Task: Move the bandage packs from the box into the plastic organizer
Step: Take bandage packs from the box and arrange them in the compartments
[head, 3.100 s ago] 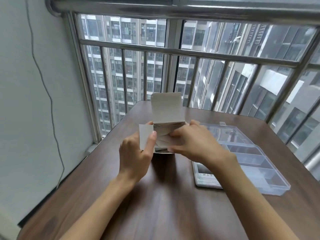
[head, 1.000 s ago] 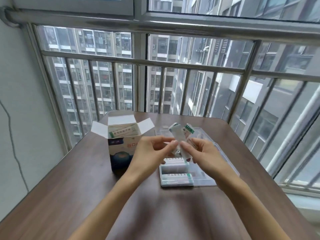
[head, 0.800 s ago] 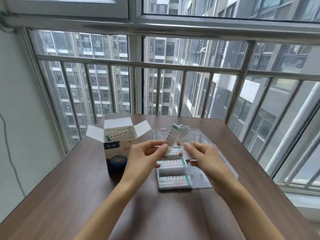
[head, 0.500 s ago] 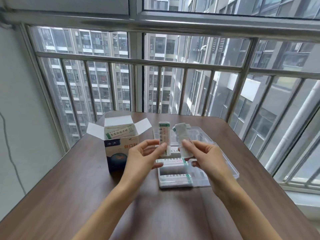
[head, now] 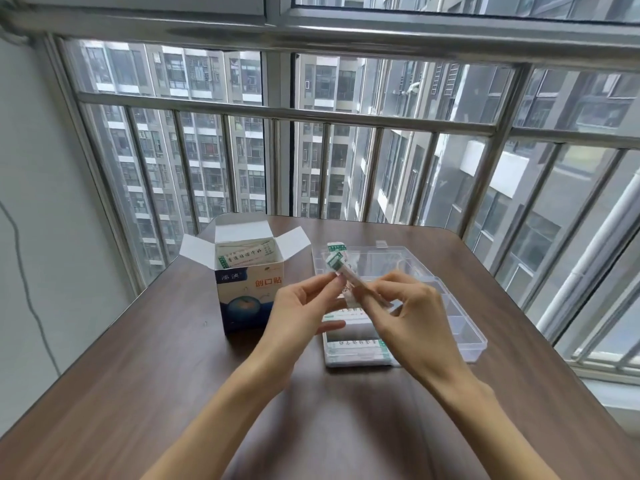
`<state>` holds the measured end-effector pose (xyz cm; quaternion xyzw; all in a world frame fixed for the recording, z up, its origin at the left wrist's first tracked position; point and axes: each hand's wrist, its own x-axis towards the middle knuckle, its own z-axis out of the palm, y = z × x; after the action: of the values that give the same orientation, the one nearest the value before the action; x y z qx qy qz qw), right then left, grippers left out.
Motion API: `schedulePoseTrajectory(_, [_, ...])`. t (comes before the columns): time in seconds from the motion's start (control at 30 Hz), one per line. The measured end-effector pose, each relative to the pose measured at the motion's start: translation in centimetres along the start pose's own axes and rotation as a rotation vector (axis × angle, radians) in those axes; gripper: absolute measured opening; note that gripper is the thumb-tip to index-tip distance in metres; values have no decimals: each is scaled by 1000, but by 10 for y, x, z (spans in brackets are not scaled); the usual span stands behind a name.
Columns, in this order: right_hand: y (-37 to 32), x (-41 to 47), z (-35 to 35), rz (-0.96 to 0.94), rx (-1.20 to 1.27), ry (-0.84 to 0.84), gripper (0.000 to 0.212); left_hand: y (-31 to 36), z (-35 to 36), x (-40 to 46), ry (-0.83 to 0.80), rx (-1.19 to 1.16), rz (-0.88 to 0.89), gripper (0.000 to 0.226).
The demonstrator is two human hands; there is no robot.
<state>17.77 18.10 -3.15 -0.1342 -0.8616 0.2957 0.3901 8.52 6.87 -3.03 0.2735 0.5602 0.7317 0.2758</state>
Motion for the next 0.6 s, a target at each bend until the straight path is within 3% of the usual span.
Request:
schedulePoseTrajectory(0.17, [-6, 3, -3, 195, 256, -127, 24, -3, -3, 1, 60, 76, 43, 10])
schedulePoseTrajectory(0.27, [-13, 5, -13, 377, 577, -160, 9, -3, -2, 0, 55, 90, 56, 11])
schedulePoseTrajectory(0.33, [-12, 4, -17, 445, 581, -192, 31, -3, 0, -1, 28, 76, 53, 12])
schedulePoseTrajectory(0.4, [-12, 5, -18, 461, 496, -210, 41, -1, 1, -2, 1, 58, 51, 13])
schedulePoseTrajectory(0.6, [-9, 5, -16, 487, 404, -273, 23, 1, 3, -4, -84, 95, 91, 23])
